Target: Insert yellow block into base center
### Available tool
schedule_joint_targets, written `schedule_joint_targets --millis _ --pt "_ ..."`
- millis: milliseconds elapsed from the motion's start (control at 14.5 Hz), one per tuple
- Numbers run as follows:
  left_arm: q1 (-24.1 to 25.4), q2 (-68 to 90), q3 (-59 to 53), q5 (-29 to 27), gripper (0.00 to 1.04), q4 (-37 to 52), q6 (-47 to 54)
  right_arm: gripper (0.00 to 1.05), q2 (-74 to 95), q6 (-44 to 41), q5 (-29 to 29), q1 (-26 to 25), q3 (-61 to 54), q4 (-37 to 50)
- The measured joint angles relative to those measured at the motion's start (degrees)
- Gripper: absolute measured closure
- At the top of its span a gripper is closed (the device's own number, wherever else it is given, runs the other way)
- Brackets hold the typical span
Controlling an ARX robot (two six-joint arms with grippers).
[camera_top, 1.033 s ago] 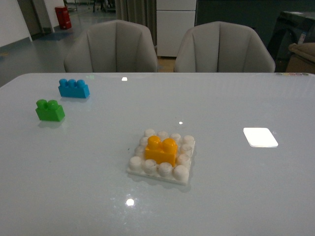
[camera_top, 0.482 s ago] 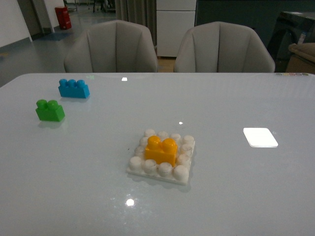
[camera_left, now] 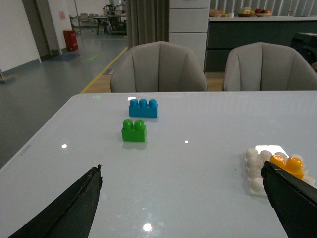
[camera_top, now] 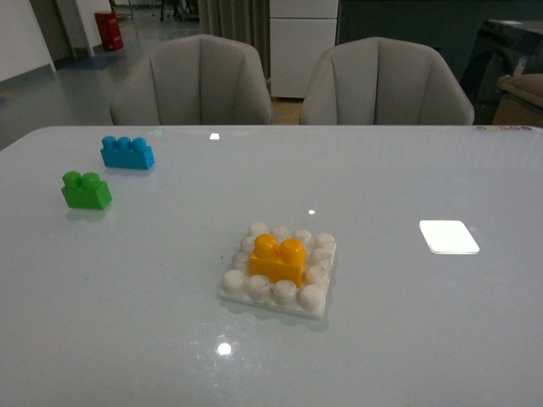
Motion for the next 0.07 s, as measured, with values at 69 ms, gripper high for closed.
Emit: schedule_joint_targets --millis 69 --pt "-0.02 0.0 0.0 0.0 0.07 0.02 0.0 0.06 0.0 0.0 -0.02 0.0 0.0 0.0"
